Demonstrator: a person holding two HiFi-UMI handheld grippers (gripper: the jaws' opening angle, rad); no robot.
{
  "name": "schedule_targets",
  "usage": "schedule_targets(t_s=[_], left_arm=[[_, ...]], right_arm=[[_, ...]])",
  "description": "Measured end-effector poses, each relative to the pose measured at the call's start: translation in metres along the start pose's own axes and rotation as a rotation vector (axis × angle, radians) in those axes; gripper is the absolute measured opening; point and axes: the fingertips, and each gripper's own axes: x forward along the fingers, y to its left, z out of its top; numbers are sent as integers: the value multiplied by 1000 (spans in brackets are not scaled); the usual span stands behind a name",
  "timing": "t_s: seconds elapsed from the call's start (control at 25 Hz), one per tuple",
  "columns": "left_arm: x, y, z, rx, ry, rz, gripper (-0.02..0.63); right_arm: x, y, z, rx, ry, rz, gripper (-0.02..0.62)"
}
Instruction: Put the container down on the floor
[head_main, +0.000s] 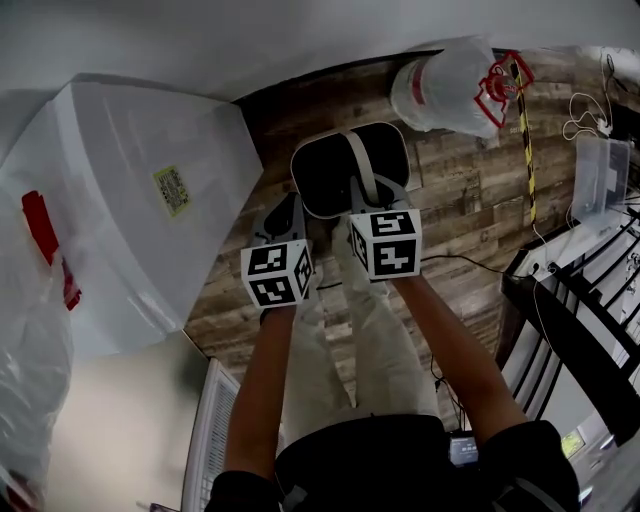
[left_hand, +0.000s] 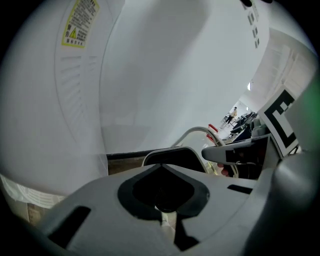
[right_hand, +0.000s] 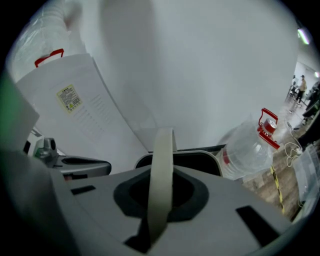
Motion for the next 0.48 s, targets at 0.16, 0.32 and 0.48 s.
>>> schedule_targets(t_s=[0.16, 0.32, 0.48], left_arm=[[11, 8, -8, -16, 8, 6, 15], [19, 19, -11, -66, 1, 16, 15], [32, 25, -16, -74, 13, 21, 15]], right_arm=[[16, 0, -3, -2, 12, 4, 34], [28, -4, -7, 28, 30, 6, 34], [40, -10, -12, 57, 46, -3, 34]])
